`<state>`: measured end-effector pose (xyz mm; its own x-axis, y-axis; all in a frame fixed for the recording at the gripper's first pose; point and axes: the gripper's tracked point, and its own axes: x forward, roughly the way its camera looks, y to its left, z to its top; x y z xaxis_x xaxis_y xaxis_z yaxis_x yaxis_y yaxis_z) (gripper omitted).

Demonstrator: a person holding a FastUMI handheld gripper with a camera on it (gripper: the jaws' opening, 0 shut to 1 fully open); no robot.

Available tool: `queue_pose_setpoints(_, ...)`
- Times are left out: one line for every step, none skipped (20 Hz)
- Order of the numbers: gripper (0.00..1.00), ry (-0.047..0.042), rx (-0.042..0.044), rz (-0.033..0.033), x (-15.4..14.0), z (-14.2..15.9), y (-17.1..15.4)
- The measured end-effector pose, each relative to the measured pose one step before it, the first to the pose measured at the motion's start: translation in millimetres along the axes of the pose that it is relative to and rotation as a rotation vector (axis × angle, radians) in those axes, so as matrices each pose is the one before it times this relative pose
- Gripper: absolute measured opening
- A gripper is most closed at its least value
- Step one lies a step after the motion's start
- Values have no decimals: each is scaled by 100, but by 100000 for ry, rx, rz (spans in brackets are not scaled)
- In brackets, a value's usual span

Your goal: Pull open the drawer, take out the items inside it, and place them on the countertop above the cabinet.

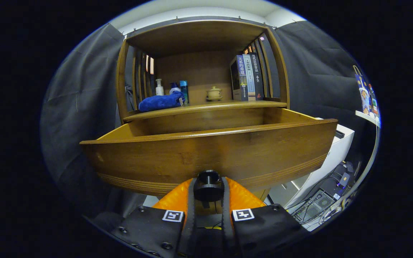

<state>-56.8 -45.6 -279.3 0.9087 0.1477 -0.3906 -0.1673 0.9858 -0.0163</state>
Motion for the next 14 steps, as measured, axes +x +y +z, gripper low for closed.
queue_pose_setpoints(36,335,-2,-177,5,8,32)
queue_pose_setpoints(36,-39,886,-852,-84,14,-25)
queue_pose_setpoints(36,-25,684,-1056,4,77,-95)
queue_pose_setpoints(36,220,359,-406,47,-33,145)
queue_pose_setpoints(37,649,-353,-302,77,-44,22)
queue_pose_setpoints(42,833,-761,-144,117,27,39)
queue_pose_setpoints(46,312,-1132,-55,-134,140,32)
queue_pose_setpoints(50,-438,-1515,-155,-144,459,49)
queue_pose_setpoints(54,-1599,-1459,-196,-236,795,25)
queue_pose_setpoints(58,-1847,-1880,-274,-259,1030,99)
queue_pose_setpoints(62,-1253,-2164,52,-172,796,54)
queue_pose_setpoints(66,-798,-1982,-91,-83,696,86)
queue_pose_setpoints(70,-913,-1348,-75,-192,789,71)
queue_pose_setpoints(74,-894,-463,285,-248,843,138)
